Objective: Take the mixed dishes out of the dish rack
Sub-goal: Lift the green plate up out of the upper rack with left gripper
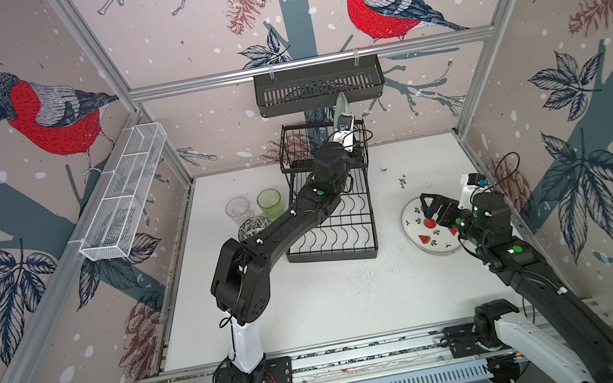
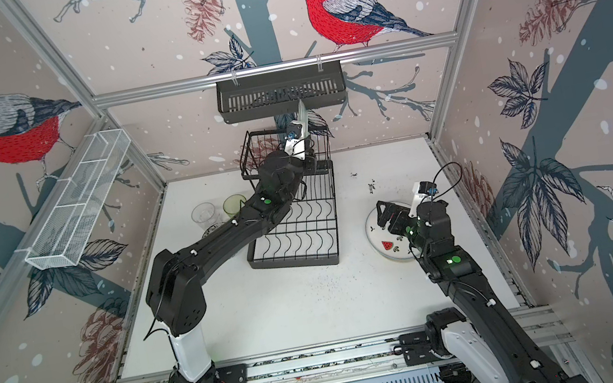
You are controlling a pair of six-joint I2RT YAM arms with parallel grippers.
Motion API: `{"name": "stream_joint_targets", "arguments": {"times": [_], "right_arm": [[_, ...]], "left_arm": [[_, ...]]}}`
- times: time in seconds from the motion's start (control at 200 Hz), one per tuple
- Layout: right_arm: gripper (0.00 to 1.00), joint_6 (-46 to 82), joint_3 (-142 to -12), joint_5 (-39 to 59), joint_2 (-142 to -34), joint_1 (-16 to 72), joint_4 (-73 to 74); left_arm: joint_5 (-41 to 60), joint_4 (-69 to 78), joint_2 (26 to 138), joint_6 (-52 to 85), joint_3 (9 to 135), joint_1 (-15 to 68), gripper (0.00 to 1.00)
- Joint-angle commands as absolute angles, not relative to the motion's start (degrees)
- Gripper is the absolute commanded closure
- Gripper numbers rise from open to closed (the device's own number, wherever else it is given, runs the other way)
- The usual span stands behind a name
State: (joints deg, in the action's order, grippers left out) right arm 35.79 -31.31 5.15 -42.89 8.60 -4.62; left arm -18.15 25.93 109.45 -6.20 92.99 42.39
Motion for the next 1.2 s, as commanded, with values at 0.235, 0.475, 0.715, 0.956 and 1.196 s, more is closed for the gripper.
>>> {"name": "stream_joint_targets", "arguments": {"times": [0.235,0.475,0.715,0.956,1.196], "right_arm": [[0.01,35.51,-31.91,5.54,-42.41,8.46,-4.91],[0.00,34.81,-31.99,5.10,-41.73,8.26,-5.93],[0.01,34.90,-32.27,4.69,-40.75,7.91,-7.30],[0.00,35.11,-33.08,5.89,-42.19,7.22,-10.27],[0.01,35.77,-32.61,8.26,-42.54,6.97,-9.97]], "left_arm": [[-16.97,36.36,106.46,-6.13,92.53,41.60,1.00],[-15.53,36.66,104.66,-6.42,92.43,41.57,1.00],[-13.50,36.73,102.15,-6.06,91.06,41.57,1.00],[-12.86,34.87,100.96,-5.60,90.46,41.57,1.00],[-11.17,34.90,97.59,-3.19,86.98,41.79,1.00]]}}
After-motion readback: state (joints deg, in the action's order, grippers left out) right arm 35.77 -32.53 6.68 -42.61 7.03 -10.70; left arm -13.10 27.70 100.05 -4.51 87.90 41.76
